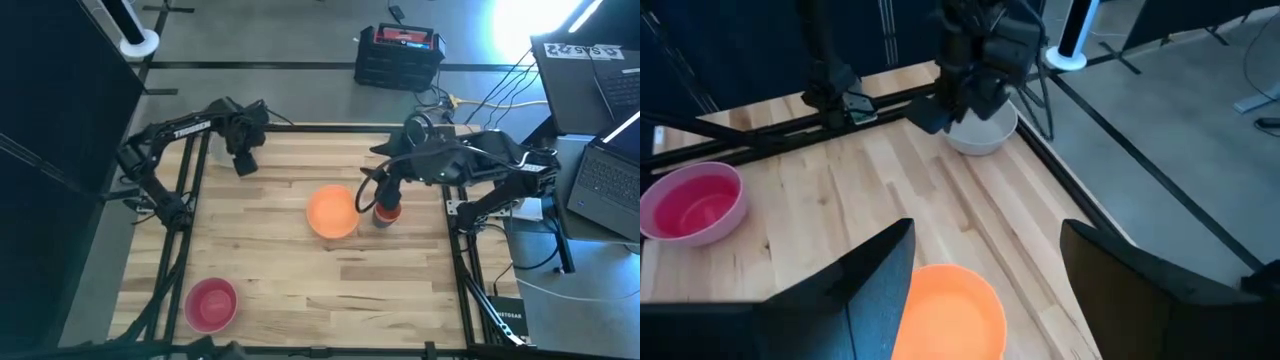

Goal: Nest bowls inside each other
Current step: Stack the gray bowl into the orange bowl

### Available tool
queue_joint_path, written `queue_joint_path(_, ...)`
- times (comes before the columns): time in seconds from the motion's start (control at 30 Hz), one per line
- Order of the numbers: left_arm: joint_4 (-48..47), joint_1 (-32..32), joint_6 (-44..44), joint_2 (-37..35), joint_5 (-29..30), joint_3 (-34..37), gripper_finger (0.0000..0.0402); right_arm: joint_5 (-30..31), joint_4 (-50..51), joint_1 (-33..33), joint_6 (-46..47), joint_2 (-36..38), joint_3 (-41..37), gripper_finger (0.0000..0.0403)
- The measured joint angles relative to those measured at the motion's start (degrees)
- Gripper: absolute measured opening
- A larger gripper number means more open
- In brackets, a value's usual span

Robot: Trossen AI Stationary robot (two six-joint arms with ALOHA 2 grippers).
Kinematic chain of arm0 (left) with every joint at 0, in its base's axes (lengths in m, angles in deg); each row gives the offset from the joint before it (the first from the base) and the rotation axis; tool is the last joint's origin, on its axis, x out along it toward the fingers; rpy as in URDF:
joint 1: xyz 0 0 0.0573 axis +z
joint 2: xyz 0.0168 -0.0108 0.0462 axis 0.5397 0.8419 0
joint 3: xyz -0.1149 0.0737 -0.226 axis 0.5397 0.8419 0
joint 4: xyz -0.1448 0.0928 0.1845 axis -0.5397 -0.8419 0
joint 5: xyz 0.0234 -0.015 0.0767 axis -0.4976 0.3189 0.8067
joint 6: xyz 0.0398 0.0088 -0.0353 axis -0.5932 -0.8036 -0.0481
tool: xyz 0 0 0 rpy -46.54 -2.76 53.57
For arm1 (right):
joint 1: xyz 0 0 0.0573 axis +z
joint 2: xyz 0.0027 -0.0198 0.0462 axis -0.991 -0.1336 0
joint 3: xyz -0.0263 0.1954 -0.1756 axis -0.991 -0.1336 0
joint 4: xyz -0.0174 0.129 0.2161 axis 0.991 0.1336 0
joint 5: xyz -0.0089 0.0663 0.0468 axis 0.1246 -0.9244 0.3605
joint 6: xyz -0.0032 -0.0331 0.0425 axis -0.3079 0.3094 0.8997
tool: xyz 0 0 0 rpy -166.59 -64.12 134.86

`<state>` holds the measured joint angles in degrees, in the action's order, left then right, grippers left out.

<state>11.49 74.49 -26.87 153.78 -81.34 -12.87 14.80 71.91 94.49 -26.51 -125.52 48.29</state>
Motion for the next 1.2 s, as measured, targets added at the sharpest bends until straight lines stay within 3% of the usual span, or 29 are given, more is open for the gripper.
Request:
queue_joint_path(0.5, 6.0, 1.2, 0.6, 5.3, -0.2, 1.9, 0.0131, 0.6, 1.5, -0.2, 1.3, 0.0, 0.0, 0.0237)
queue_joint_path(0.93, 9.6, 1.4, -0.5, 7.4, 1.5, 4.8, 0.0007, 0.2, 9.8, 0.0, 6.0, 0.0, 0.0, 0.0237)
queue_joint_path(1.1, 3.8, -6.3, -2.1, 1.8, 0.1, -2.1, 0.0000, 2.4, 22.2, 6.0, 16.1, 0.7, 0.0, 0.0237)
queue_joint_path(1.2, -0.5, -14.6, -1.8, -1.0, 0.3, -9.8, 0.0001, 5.8, 21.7, 12.0, 20.6, 3.2, -3.1, 0.0237)
